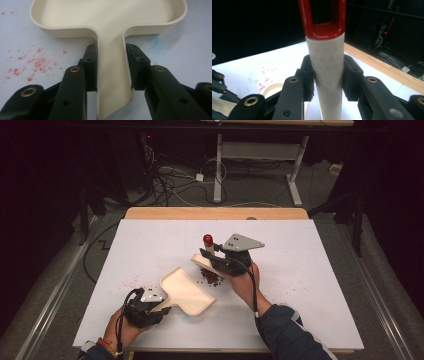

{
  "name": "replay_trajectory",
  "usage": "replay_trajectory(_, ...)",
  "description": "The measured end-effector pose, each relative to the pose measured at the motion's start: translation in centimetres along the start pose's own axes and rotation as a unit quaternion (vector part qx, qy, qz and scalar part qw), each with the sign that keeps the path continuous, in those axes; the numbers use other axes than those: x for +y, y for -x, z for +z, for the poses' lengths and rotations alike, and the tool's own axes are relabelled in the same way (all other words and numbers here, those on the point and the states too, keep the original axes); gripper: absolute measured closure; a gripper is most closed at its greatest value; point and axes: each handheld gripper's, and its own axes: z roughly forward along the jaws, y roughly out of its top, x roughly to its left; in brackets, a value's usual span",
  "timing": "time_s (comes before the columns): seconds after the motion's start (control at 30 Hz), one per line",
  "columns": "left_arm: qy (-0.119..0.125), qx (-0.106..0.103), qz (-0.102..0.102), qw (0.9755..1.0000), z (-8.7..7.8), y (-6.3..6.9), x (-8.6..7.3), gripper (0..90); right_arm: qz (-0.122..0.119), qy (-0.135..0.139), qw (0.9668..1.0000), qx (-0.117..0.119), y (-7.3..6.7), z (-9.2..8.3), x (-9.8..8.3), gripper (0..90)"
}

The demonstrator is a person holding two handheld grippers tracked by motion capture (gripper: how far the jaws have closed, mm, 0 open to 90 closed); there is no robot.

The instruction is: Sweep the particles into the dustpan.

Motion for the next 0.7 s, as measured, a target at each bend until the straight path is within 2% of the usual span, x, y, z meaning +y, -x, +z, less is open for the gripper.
replay_trajectory(0.53,-0.012,0.004,-0.006,0.9999,1.8,1.2,2.0,63.4,0.016,0.01,0.9998,-0.003,-2.4,-0.5,-0.1,67.7)
replay_trajectory(0.7,-0.014,0.003,-0.011,0.9998,2.3,1.3,2.3,63.4,0.008,0.009,0.9999,-0.002,-3.2,-0.7,-0.1,67.7)
